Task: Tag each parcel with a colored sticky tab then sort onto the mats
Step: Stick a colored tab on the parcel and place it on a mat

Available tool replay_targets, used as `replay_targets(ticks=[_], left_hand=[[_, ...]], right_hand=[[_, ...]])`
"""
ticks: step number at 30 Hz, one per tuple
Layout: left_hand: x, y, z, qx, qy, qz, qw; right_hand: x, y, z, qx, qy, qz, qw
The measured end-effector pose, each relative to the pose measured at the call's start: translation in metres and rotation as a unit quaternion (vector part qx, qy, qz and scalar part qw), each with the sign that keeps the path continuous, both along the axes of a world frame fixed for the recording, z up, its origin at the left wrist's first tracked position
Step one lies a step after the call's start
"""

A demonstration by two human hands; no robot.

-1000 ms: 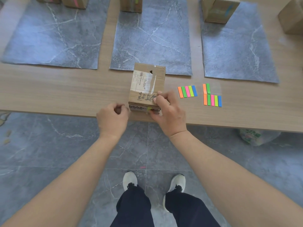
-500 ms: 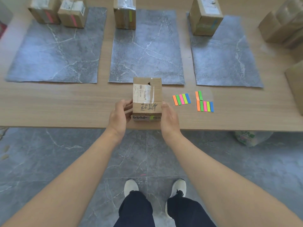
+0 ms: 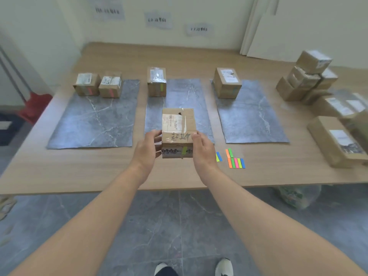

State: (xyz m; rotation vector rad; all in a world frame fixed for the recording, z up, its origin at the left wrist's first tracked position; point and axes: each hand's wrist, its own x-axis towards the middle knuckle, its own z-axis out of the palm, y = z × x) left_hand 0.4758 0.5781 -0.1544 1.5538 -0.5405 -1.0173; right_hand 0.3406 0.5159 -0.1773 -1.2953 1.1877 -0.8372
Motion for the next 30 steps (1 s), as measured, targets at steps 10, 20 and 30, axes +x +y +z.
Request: replay_targets(ticks=[10,20,30], left_hand=[[0.033,0.006,0.147,-0.057,-0.058,-0.021,0.996],[0.039,0.008,0.241,-0.106,-0.090,-0.045,0.989],[0.045,-0.019,0.253,-0.100,-0.112,-0.070,0.986]], right_hand=[[0.025,0.008,0.143,-0.083,-0.001,-0.008,0.997],[0.025,0.004,0.241,-0.129,-0.005,-0.023,0.991],[0.026,-0.026,0.254,-0.112,-0.015,-0.018,0.993]])
